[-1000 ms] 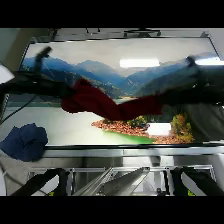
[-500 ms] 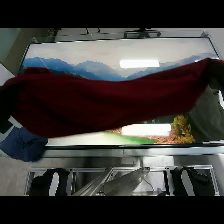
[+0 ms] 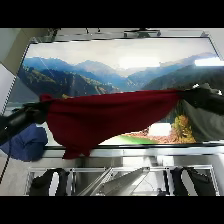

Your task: Fold the shirts.

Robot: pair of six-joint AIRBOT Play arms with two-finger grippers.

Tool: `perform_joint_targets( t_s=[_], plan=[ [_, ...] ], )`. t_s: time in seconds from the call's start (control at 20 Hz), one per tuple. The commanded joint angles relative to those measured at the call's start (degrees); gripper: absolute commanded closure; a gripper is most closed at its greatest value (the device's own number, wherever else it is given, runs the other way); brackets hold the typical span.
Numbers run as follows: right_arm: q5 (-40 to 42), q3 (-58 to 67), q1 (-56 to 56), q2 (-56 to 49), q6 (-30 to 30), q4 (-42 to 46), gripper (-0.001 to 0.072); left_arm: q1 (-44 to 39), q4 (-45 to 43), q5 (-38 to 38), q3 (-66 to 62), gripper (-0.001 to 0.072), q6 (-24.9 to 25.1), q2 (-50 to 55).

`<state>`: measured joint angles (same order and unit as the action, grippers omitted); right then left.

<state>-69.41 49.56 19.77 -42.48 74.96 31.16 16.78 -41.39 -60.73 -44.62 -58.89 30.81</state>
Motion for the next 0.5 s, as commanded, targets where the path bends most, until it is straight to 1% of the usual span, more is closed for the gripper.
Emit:
perform_joint_targets(
  t_s=[0.0,0.05,0.1,0.15,0.25,0.3,0.35,0.4,0.45],
  plan=[
    [14.08,-6.84,-3.5,-9.14,-13.94,-8.98,0.0695,-0.48,11.72,8.66,1.7,0.068,13.22,13.2],
    [18.27,-6.82,-6.12,-13.09,-19.78,-13.81,0.0695,-1.55,13.55,10.05,-0.2,0.068,15.93,19.1],
    [21.88,-6.73,-8.79,-16.85,-25.59,-19.17,0.0695,-2.99,14.01,10.34,-2.82,0.068,17.38,25.09],
    [25.29,-6.47,-11.45,-20.94,-31.8,-25.05,0.0694,-4.63,14.05,9.94,-6.4,0.0679,18.05,31.87],
    [29.16,-4.87,-14.93,-28.44,-41.4,-34.34,0.0694,-7.28,14.05,7.69,-14.99,0.0679,17.99,44.92],
    [29.07,-3.52,-15.45,-31.5,-44.33,-36.72,0.0693,-7.72,14.1,4.85,-20.11,0.0678,17.4,50.95],
    [28.83,-1.81,-15.28,-33.88,-45.0,-36.92,0.0608,-7.48,13.99,0.74,-25.07,0.0674,15.34,55.71],
    [28.0,-0.39,-14.38,-35.01,-44.98,-36.28,0.0377,-6.51,13.99,-4.22,-29.99,0.0529,12.66,59.52],
    [26.36,0.55,-12.92,-35.04,-44.98,-36.04,0.0321,-4.98,13.97,-9.99,-34.97,0.0431,9.66,62.55]
  ],
)
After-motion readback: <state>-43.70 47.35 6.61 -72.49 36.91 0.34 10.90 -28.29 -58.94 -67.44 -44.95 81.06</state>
